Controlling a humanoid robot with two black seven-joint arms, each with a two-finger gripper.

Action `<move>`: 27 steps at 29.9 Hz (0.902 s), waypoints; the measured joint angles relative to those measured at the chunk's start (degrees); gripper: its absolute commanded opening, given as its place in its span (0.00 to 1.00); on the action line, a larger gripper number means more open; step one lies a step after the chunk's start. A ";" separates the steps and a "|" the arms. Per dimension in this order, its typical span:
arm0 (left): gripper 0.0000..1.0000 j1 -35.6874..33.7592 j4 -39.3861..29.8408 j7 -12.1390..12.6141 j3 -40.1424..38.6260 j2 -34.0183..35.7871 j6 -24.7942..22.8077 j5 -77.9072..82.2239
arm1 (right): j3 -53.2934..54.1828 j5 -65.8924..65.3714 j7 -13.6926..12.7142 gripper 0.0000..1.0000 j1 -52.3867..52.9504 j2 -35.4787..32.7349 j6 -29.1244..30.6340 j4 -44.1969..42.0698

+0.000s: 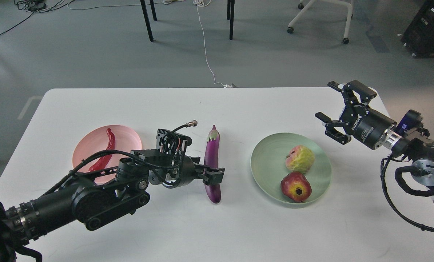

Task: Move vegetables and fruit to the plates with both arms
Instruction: 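Grasp the purple eggplant with the left gripper and lift it, then lower the eggplant onto the pink plate and withdraw the left gripper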

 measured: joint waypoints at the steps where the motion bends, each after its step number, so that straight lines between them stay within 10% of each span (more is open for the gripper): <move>1: 0.14 0.13 0.01 0.06 0.00 0.02 -0.04 0.00 | 0.00 0.00 0.00 0.97 -0.01 0.00 0.00 -0.01; 15: 0.10 -3.45 -5.66 1.37 -2.07 6.87 -0.35 -2.34 | 0.00 0.00 0.00 0.97 -0.01 0.09 0.00 -0.08; 27: 0.16 -0.93 -10.10 -11.97 -0.98 35.22 0.05 -4.58 | 0.44 -0.02 0.00 0.97 -0.01 0.60 -0.18 -0.13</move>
